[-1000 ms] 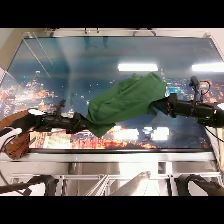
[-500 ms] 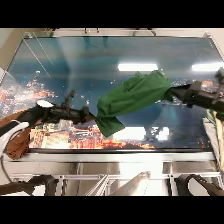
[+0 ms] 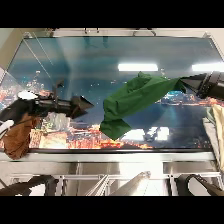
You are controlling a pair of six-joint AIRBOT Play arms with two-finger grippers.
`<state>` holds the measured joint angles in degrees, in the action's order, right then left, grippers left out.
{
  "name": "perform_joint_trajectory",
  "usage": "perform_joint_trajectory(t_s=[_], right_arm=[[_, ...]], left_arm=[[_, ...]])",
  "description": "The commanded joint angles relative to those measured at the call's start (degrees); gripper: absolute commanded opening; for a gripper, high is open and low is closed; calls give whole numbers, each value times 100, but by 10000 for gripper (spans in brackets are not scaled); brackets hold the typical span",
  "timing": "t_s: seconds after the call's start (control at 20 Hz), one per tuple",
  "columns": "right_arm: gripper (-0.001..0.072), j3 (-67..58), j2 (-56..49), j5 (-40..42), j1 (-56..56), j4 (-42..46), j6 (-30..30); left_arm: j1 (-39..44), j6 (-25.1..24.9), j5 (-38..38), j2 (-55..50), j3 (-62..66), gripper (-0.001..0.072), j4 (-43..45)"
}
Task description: Fold the shirts.
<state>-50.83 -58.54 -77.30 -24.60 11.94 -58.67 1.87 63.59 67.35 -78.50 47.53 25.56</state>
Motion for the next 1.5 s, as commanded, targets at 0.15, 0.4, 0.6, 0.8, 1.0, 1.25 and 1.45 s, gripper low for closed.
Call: perform_joint_trajectory(t_s=[0.15,0.4,0.6,0.8,1.0,1.25,1.45], right_arm=[[14,-31,-2,-57,15,24,0],[14,-31,-2,-59,15,22,0],[14,-42,44,-256,-111,-79,2],[14,-46,396,-555,-575,-413,4],[14,-660,940,-1139,-1329,-2031,190],[14,-2380,1556,-1165,-2356,-3235,385],[14,-2970,1547,-1012,-2114,-2481,254]], left_arm=[[896,20,33,-1187,-267,711,-15],[1683,-168,151,-2162,699,384,-7],[1672,-352,525,-1845,1307,-5,227],[979,17,651,-299,1379,-3,734],[24,168,721,2164,1543,-2,804],[-1965,208,306,4614,3154,20,1180],[-2826,96,581,4413,4350,21,1161]])
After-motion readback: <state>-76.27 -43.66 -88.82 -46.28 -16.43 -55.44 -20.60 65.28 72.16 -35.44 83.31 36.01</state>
